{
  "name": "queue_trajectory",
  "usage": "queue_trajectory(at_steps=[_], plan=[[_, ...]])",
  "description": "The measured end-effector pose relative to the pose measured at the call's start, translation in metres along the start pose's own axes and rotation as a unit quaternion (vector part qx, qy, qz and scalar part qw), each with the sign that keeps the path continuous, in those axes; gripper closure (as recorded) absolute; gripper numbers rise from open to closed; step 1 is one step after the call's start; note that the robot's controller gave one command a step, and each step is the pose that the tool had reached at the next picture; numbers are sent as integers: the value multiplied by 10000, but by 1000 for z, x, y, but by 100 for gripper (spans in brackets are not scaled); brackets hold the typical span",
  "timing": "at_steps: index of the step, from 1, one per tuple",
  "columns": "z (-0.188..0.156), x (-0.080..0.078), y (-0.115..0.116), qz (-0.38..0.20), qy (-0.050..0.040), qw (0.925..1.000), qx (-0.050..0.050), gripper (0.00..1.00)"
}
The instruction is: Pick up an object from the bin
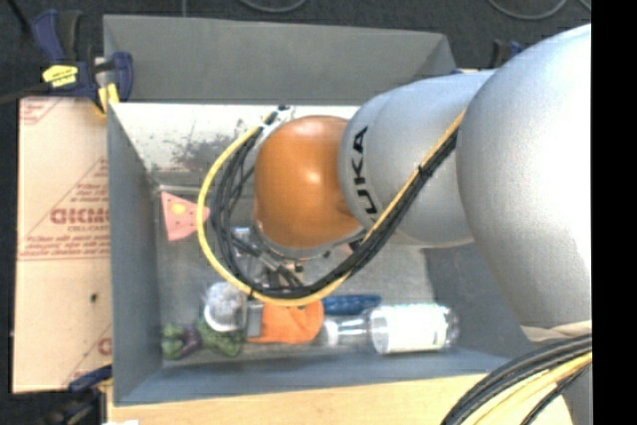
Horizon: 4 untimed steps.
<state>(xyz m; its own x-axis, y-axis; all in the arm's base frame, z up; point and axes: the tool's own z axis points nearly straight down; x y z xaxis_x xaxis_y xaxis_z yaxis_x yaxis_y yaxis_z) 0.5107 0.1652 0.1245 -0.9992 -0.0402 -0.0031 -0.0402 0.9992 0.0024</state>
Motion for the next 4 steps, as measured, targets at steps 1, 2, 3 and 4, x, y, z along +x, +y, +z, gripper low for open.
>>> queue_trajectory(at_steps=[1, 2, 3, 4], plan=[[44, -1, -12, -907, -105, 9958, -33, 100], [45, -1, -12, -901, -104, 9959, -34, 100], [44, -8, -12, -955, -137, 9953, -46, 100], [37, -5, -19, -852, -145, 9962, -49, 100]])
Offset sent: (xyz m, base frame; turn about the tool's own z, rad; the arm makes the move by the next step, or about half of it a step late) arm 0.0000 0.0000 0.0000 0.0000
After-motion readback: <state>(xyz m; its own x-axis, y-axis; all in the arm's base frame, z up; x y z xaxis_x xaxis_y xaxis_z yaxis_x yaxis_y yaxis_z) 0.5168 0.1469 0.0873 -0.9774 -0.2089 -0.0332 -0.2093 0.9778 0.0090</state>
